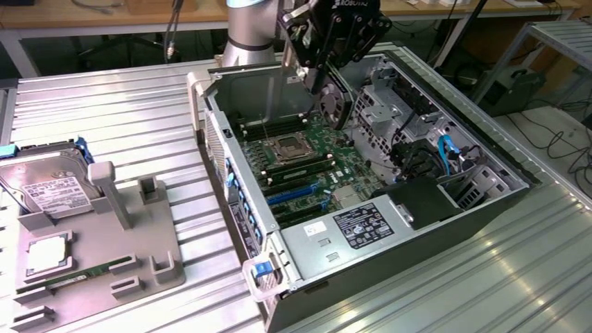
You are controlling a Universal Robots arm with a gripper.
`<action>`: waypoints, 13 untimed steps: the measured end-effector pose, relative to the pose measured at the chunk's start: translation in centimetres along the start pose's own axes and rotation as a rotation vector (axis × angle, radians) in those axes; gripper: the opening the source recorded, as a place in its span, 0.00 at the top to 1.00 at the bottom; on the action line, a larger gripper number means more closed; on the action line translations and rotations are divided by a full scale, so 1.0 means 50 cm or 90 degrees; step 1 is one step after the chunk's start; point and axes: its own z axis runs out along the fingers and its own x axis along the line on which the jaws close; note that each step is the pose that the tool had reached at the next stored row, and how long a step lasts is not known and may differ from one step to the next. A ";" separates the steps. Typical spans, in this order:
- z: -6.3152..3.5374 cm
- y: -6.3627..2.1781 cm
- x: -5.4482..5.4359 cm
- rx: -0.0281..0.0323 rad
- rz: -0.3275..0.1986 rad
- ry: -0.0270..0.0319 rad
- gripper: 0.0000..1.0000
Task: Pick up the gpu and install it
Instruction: 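Pick up the gpu and move the gpu toward the slot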
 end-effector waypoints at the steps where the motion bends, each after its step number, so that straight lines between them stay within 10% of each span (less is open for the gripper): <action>1: 0.000 0.000 -0.005 0.0001 0.000 -0.0001 0.73; 13: 0.003 0.001 -0.027 0.0000 -0.001 -0.0088 0.73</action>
